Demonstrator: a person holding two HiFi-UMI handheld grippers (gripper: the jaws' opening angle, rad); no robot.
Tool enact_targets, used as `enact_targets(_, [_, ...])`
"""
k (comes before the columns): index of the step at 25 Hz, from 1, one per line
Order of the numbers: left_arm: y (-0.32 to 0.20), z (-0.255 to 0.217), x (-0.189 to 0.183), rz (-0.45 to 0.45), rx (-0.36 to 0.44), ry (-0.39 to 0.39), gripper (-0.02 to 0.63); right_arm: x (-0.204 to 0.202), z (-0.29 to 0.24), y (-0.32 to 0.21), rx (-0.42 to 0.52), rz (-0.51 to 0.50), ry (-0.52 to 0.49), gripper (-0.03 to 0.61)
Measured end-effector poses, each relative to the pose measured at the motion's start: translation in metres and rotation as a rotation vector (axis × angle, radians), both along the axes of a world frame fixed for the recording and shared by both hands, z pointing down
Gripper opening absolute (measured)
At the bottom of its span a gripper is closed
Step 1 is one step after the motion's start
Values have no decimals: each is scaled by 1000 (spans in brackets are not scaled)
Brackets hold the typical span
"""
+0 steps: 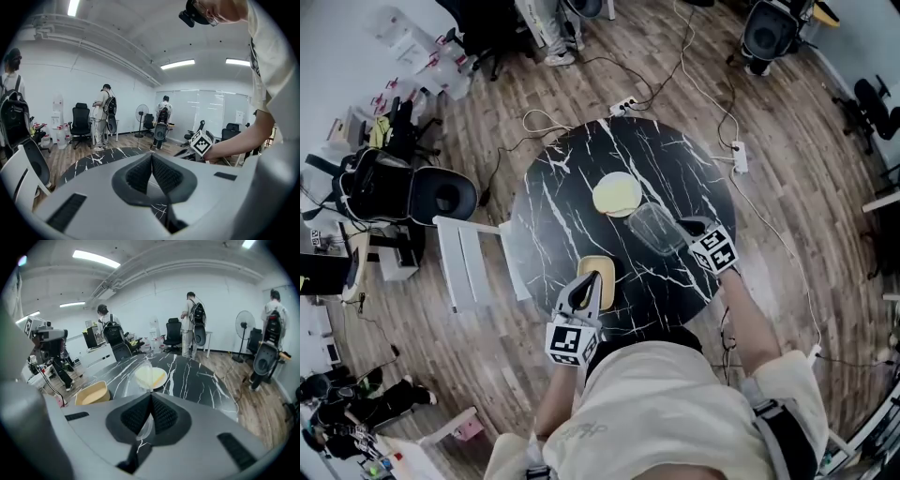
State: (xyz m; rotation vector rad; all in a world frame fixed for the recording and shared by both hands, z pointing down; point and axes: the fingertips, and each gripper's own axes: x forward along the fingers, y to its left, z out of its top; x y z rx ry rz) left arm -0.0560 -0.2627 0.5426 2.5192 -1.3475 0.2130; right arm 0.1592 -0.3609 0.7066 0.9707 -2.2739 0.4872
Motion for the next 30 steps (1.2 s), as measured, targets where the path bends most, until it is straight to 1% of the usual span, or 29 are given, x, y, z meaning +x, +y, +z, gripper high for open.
enact_targets(5, [-10,-11,0,21,41,7,17,5,-51,2,83,39,-50,5])
enact_targets(16, [-22,-52,9,80,149,7,17,9,-160,23,276,60,-66,6])
enact_targets(21, [-26,-73,6,88,192,12,17,14,-201,34,336,86,-103,6])
enact_targets(27, [-31,-103,-1,94,252,6,17,18,-246,45,434,102,-114,6])
enact_targets(30, [-31,-114,-6,92,267,21,17,21,-267,51,475,118,-126,6])
